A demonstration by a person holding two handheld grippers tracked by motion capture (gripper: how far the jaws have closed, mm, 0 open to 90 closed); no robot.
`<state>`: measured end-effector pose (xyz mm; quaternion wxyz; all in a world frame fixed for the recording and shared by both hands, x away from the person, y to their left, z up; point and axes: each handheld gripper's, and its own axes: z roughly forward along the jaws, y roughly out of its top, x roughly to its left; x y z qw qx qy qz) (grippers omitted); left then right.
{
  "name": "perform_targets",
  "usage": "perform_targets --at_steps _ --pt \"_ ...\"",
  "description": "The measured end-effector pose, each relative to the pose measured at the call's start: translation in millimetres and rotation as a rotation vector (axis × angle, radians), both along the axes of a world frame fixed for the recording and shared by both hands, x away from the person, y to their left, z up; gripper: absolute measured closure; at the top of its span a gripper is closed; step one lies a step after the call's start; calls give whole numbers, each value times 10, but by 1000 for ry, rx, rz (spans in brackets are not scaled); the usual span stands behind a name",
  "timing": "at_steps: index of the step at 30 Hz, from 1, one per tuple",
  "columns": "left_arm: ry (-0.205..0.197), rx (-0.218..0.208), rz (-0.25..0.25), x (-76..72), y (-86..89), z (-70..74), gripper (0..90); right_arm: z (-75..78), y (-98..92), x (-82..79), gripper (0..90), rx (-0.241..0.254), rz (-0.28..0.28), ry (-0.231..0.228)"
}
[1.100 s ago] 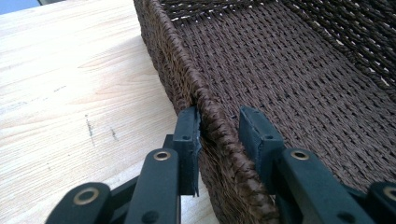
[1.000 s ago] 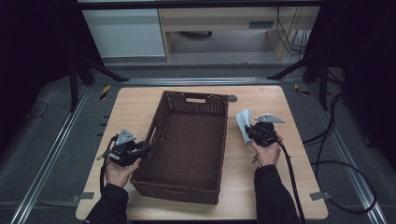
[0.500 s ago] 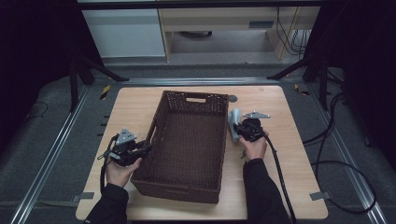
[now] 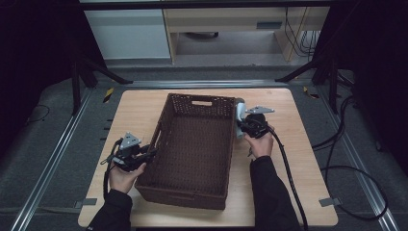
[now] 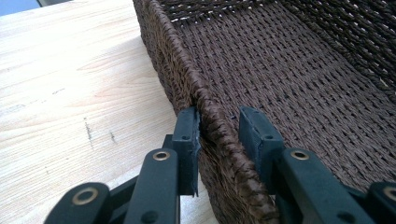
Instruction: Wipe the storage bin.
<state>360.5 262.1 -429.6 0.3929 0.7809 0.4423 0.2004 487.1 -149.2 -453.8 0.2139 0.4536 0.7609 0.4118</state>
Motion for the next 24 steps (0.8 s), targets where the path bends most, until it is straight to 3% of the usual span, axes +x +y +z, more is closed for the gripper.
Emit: perform_targets --at_steps 2,3,6,7,10,11,12,13,14,15,17,18,22,24 --pt "0 -2 1 3 -1 -1 681 -66 3 -3 827 -9 4 12" --pt "1 -4 3 9 -5 -1 681 -190 -1 -11 827 -26 2 52" --pt "1 -9 6 26 -14 -3 681 -295 -6 -24 828 -51 0 75" --pt "1 -10 8 32 -19 -4 680 -375 -19 -30 827 -56 -1 108" --pt "-1 -11 10 47 -34 -6 680 -377 -25 -39 827 -46 5 112" --pt "-2 -10 9 55 -39 -6 680 -284 -35 -48 827 -21 15 75" --pt "-3 -13 11 59 -43 -7 680 -284 -35 -48 827 -21 15 75" --pt "-1 -11 11 65 -44 -7 680 -153 -51 -55 827 12 18 19" --pt "-1 -11 11 65 -44 -7 680 -153 -51 -55 827 12 18 19" --pt "-2 -11 11 69 -48 -6 680 44 -57 -64 827 40 20 -50" --pt "-4 -10 13 73 -56 -7 680 103 -56 -66 827 40 24 -71" --pt "-5 -9 15 74 -59 -7 680 224 -44 -69 827 29 35 -96" --pt "-6 -15 18 88 -68 -11 678 223 -37 -76 827 -3 44 -86" --pt "-3 -28 21 98 -66 -15 671 113 -28 -80 828 -38 52 -39"
